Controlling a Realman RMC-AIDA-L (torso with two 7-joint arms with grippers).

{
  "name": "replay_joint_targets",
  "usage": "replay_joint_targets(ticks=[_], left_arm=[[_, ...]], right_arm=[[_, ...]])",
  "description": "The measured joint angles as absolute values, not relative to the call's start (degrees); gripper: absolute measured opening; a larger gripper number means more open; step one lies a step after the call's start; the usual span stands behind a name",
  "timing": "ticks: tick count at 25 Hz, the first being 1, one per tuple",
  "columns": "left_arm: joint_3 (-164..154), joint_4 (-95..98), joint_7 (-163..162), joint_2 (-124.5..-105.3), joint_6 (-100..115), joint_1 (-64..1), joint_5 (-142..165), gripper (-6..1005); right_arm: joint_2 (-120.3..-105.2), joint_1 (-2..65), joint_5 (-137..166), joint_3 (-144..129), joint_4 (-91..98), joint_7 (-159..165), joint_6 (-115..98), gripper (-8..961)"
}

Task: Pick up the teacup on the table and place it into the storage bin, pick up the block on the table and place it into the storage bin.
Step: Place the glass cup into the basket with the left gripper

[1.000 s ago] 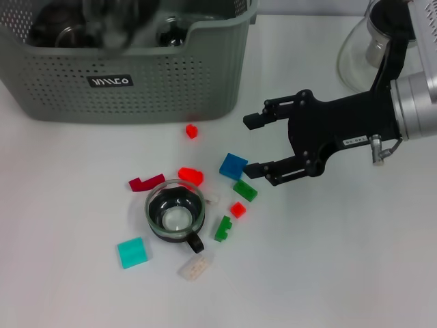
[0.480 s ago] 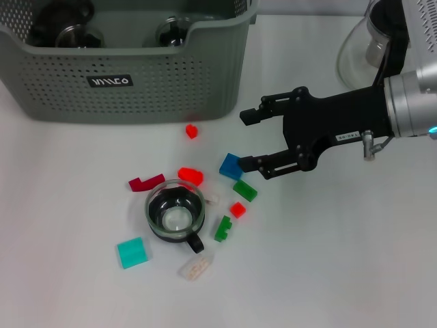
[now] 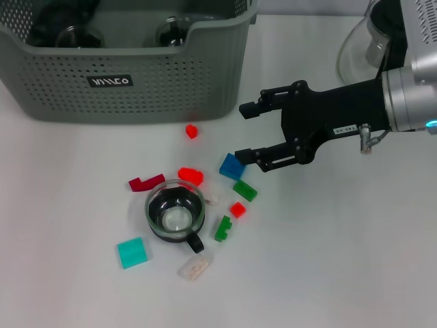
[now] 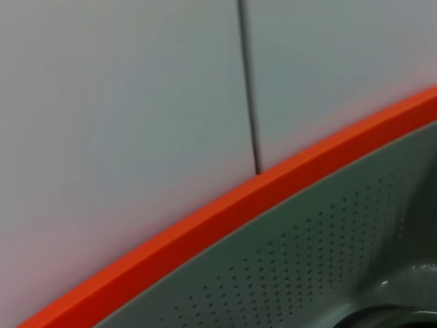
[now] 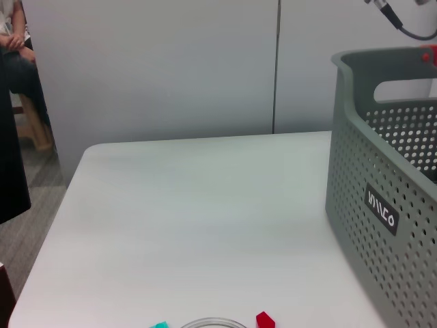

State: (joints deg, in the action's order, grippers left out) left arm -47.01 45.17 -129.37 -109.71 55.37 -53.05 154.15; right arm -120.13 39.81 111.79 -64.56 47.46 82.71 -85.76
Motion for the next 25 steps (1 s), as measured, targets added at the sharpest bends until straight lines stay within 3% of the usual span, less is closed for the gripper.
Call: replay_joint_targets(ticks=[12, 25], left_arm=[[-47.93, 43.58, -129.6, -114.59, 49.39, -54.32, 161.91, 43], [-48.0, 40.18, -129.64, -115.12, 47.94, -55.49, 162.16, 102]], right_arm=[[-120.05, 39.91, 111.92, -64.65, 46.94, 82.06, -85.78, 804], [-120.06, 39.9, 112.15, -65.14, 46.75, 81.92, -85.35, 805]])
